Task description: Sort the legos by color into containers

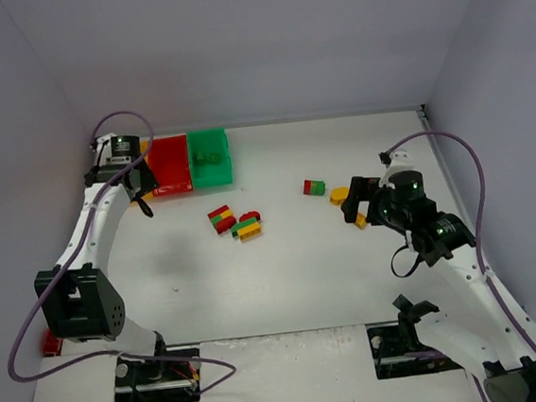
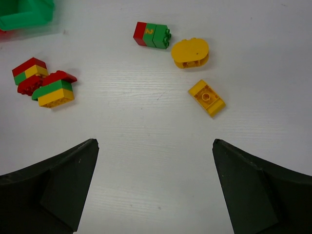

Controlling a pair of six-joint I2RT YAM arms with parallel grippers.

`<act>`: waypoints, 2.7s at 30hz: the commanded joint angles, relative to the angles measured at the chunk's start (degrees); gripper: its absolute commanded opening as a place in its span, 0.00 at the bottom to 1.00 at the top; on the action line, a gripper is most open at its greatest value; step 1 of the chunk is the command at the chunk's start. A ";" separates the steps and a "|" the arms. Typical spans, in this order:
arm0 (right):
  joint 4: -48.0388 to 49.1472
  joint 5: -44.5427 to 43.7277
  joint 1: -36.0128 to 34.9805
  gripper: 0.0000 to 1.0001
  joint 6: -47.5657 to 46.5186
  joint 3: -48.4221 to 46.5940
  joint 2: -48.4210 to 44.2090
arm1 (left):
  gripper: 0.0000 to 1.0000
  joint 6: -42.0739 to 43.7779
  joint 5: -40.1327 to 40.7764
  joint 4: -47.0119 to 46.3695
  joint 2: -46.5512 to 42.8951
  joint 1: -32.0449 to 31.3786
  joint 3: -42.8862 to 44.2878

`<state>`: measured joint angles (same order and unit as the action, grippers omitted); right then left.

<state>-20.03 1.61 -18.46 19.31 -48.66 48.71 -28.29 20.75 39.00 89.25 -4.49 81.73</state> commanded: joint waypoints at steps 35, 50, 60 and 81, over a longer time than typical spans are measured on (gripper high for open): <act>5.97 13.77 0.00 1.00 -3.05 1.03 -3.80 | 0.69 -30.78 28.10 5.48 -13.57 31.56 -31.63; 5.44 13.16 -0.09 1.00 -3.93 2.08 -4.59 | 0.61 -30.74 33.64 1.84 -16.22 32.79 -36.65; 5.35 12.90 -0.70 1.00 -4.11 2.87 -5.73 | 0.62 -23.47 32.42 -2.18 -17.79 33.14 -34.98; 5.35 12.37 -2.37 1.00 -4.46 2.35 -2.92 | 0.54 -12.73 20.39 -7.73 -7.96 45.97 -30.14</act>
<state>-17.37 14.39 -20.36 15.75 -45.60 45.06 -40.56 43.94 29.76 80.68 38.54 48.90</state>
